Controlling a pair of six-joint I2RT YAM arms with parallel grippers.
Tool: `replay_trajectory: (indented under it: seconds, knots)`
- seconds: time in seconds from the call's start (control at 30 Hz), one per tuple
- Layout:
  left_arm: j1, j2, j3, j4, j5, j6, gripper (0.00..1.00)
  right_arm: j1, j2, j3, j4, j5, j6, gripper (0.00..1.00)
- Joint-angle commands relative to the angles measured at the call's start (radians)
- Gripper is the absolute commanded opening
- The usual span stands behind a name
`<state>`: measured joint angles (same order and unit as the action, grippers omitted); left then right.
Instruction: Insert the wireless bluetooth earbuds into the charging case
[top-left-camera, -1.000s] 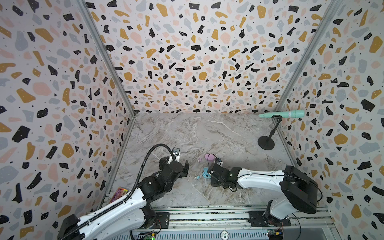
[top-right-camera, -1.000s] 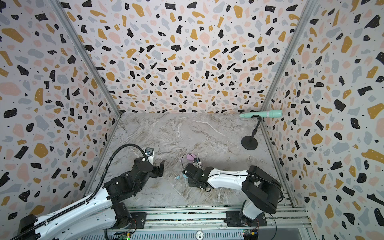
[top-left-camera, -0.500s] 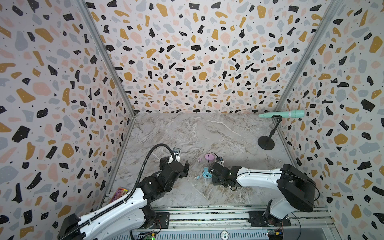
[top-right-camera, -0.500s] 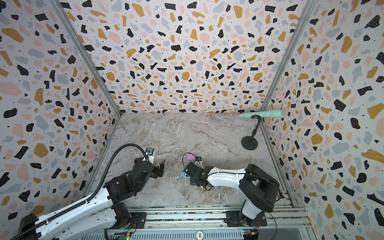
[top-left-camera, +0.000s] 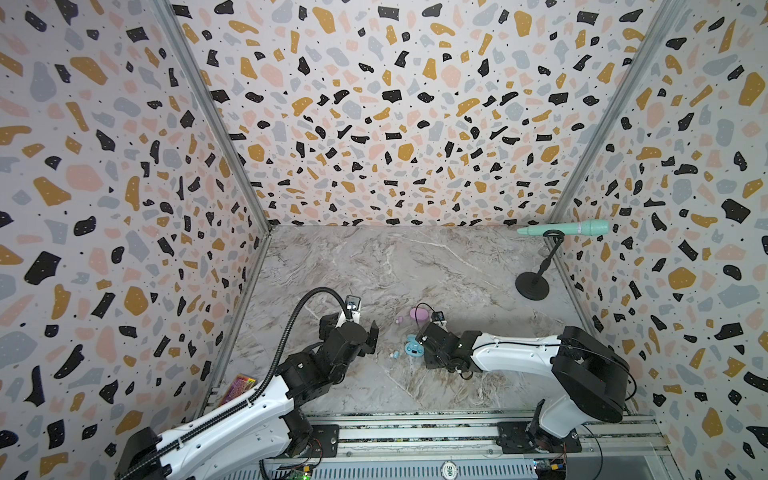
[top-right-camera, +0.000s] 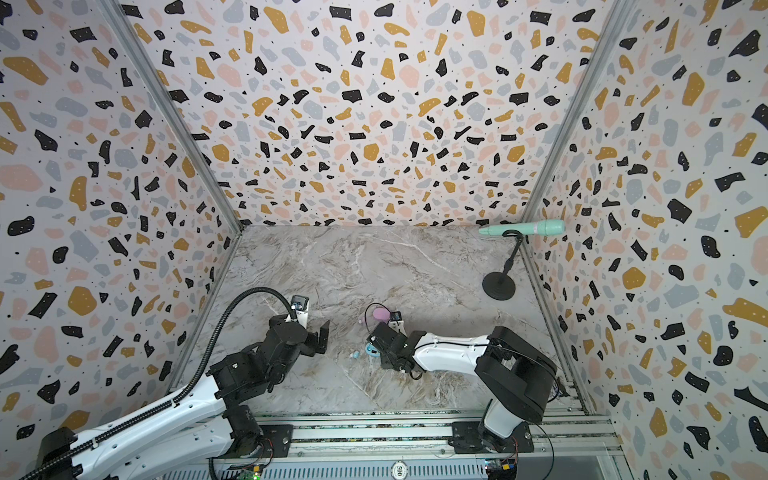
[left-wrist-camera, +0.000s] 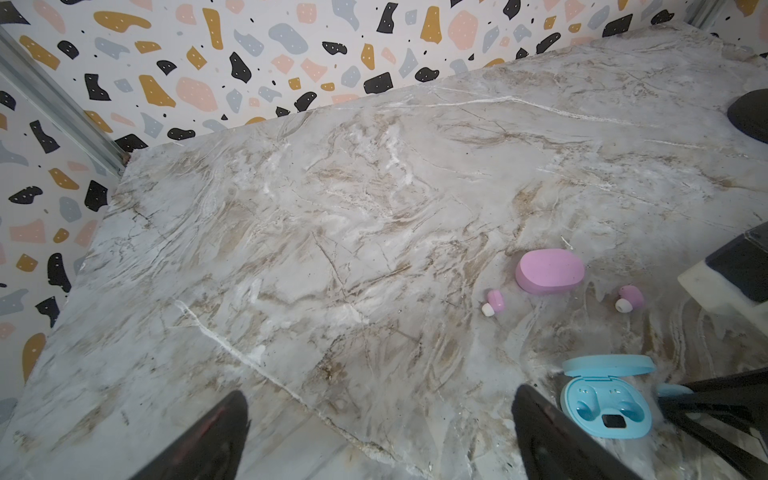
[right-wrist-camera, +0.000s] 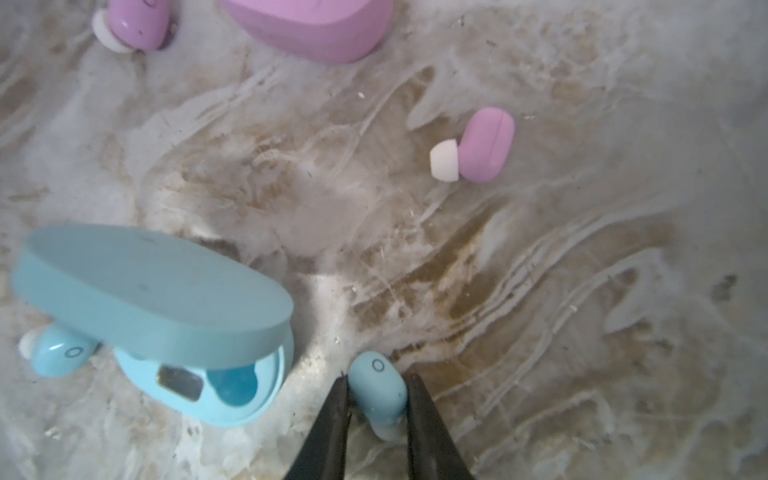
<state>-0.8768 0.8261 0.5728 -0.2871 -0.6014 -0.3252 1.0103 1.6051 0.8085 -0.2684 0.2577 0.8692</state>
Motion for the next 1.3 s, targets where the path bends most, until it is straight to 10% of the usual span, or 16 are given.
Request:
replay_trajectory:
  seconds: [0.0, 1.27]
  knots:
    - [0.004, 0.003, 0.009, 0.015, 0.006, 0.014, 1.00, -0.006, 0.028, 0.023, -0.023, 0.009, -0.023, 0.27]
    - [0.005, 0.007, 0.012, 0.013, 0.012, 0.014, 1.00, 0.102, -0.257, -0.064, -0.043, 0.102, -0.054, 0.13]
